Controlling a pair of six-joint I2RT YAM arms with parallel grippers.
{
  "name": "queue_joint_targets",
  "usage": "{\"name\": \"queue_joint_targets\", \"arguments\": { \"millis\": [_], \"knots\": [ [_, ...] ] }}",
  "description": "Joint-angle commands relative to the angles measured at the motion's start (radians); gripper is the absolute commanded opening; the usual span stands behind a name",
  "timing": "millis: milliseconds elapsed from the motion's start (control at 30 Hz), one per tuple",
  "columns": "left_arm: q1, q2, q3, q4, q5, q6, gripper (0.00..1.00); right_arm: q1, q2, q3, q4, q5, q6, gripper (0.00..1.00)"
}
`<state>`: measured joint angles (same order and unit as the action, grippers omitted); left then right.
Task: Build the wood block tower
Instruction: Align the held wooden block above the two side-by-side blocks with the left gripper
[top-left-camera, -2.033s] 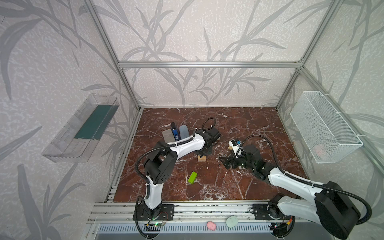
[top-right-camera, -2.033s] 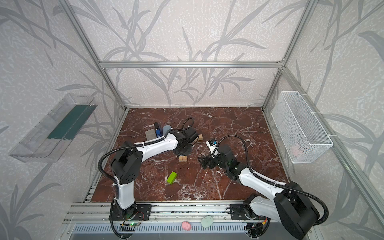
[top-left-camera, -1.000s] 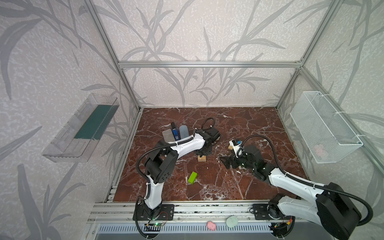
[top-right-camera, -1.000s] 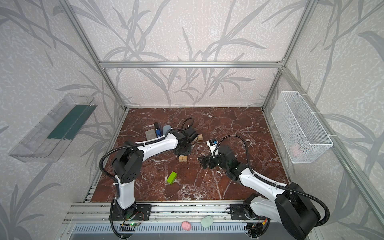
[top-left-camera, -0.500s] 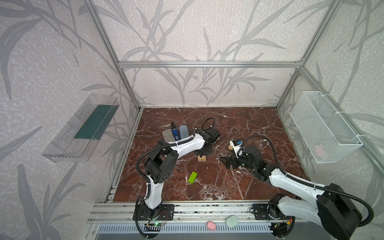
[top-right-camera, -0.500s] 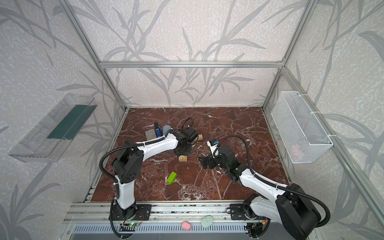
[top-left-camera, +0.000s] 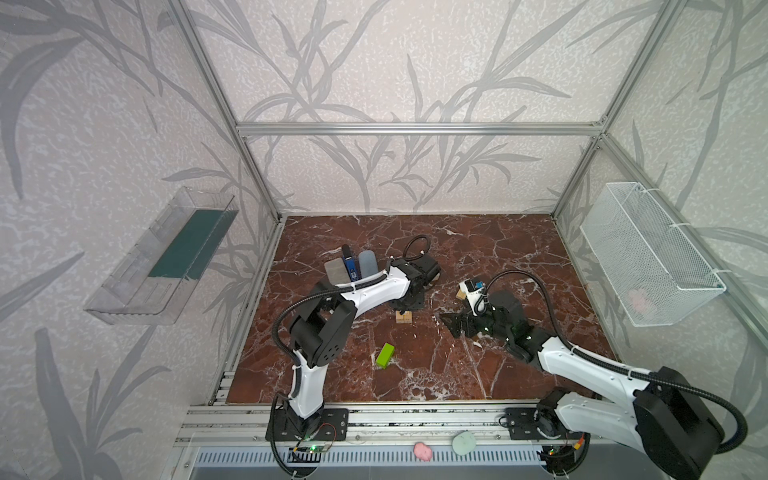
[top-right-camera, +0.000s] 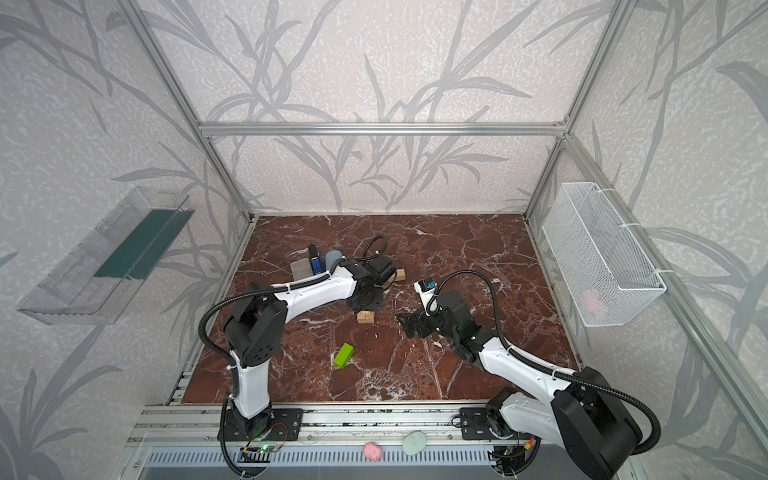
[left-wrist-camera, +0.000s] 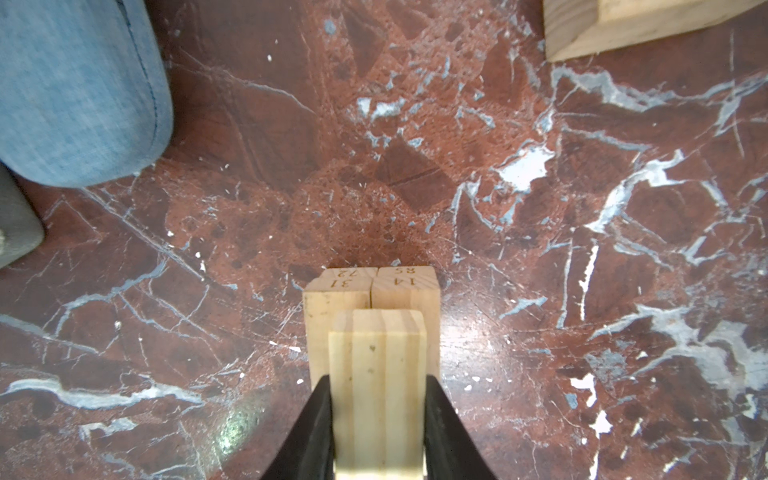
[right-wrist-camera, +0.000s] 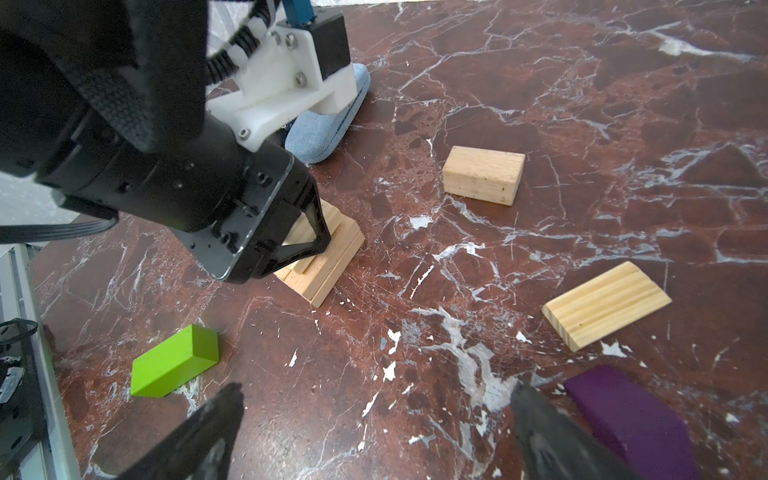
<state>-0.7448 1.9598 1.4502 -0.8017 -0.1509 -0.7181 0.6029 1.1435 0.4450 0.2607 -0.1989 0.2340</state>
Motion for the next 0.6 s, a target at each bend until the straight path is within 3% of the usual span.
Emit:
{"name": "queue_joint_targets", "arguments": {
  "millis": [0, 567],
  "knots": [
    [0.005, 0.010, -0.006, -0.033, -0.007, -0.015, 0.34, 0.002, -0.027, -0.008, 0.007, 0.011, -0.009, 0.99],
    [0.005, -0.065, -0.034, -0.037, -0.017, -0.027, 0.37, 0.003, -0.040, -0.010, -0.006, 0.012, -0.010, 0.99]
  ]
}}
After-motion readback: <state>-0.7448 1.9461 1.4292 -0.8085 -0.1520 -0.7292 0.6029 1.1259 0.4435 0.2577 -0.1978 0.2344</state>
